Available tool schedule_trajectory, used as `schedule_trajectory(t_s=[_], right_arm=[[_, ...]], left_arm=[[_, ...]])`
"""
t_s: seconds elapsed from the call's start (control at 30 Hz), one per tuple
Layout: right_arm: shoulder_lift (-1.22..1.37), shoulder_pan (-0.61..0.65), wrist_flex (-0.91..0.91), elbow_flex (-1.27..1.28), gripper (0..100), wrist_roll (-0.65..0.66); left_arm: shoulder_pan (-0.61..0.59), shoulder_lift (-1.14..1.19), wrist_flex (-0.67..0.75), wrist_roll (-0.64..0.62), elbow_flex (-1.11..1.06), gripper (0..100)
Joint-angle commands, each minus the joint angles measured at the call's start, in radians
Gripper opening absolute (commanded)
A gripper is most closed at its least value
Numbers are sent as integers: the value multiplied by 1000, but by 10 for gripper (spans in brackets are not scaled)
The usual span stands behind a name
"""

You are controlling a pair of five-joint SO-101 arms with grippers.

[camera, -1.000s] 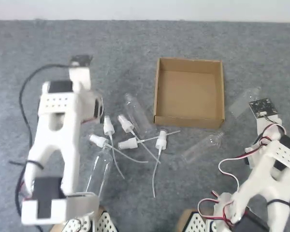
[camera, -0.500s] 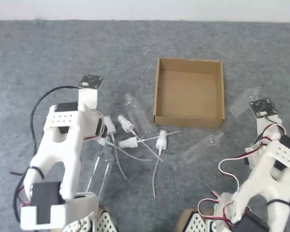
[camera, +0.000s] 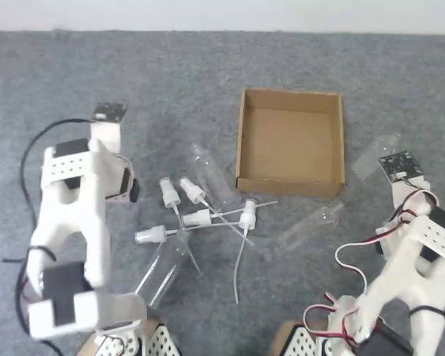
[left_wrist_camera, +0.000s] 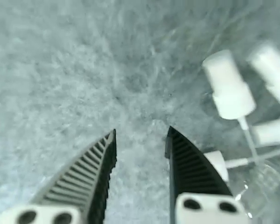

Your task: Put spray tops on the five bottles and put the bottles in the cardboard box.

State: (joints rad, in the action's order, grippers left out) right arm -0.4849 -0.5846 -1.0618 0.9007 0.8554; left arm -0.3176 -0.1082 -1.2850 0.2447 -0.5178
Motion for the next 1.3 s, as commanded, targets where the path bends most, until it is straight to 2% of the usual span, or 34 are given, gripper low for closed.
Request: schedule_trajectory(t_s=[0.0,0.1,0.23,0.33,0.57,0.67,0.77,1.07,1.27], right_arm=[[-41,5,15,3,8,17],[-41,-16,15,2,9,17],[-41,-38,15,2,9,18],[-41,-38,13,2,9,18],[-39,-38,13,3,9,18],[-39,-31,21,11,9,15],[-50,-38,15,12,9,12],[-50,-18,24,55,9,15],[-50,-8,25,57,9,15]], left_arm=[[63,-169,-92,61,-10,164],[152,-276,-91,83,-173,166],[236,-362,48,77,-375,166],[255,-367,104,74,-432,166],[244,-367,126,83,-463,166],[207,-367,152,94,-487,165],[138,-367,158,166,-499,164],[-155,-367,184,339,-394,164],[-184,-377,66,315,-246,164]])
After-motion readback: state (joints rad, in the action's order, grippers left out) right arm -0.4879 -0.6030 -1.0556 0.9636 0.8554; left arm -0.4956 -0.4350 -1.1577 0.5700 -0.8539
